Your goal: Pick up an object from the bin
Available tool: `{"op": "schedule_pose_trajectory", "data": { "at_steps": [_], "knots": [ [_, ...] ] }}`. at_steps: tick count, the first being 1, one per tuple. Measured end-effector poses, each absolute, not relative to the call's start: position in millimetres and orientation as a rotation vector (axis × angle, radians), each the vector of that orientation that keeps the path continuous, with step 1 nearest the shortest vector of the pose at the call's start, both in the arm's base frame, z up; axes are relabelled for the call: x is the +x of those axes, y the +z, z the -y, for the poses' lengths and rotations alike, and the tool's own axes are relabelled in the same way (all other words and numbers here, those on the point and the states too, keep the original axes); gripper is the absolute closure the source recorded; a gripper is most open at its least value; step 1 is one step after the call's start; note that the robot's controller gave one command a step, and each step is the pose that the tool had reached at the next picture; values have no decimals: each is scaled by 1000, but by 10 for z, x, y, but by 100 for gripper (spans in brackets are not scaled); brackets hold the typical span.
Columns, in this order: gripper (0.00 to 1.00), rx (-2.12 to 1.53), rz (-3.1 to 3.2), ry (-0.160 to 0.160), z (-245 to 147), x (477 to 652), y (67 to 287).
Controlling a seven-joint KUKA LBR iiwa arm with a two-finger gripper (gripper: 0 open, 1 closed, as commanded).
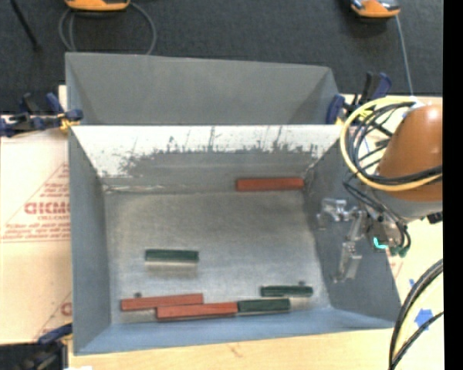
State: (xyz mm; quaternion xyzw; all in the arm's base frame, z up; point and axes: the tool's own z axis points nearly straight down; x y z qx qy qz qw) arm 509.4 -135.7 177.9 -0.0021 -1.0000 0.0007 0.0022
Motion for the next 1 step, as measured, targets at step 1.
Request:
{"op": "schedule_pose_trajectory", "data": {
  "at_steps": [1],
  "knots": [
    [0,263,3140,6,960,4831,720]
  ]
}}
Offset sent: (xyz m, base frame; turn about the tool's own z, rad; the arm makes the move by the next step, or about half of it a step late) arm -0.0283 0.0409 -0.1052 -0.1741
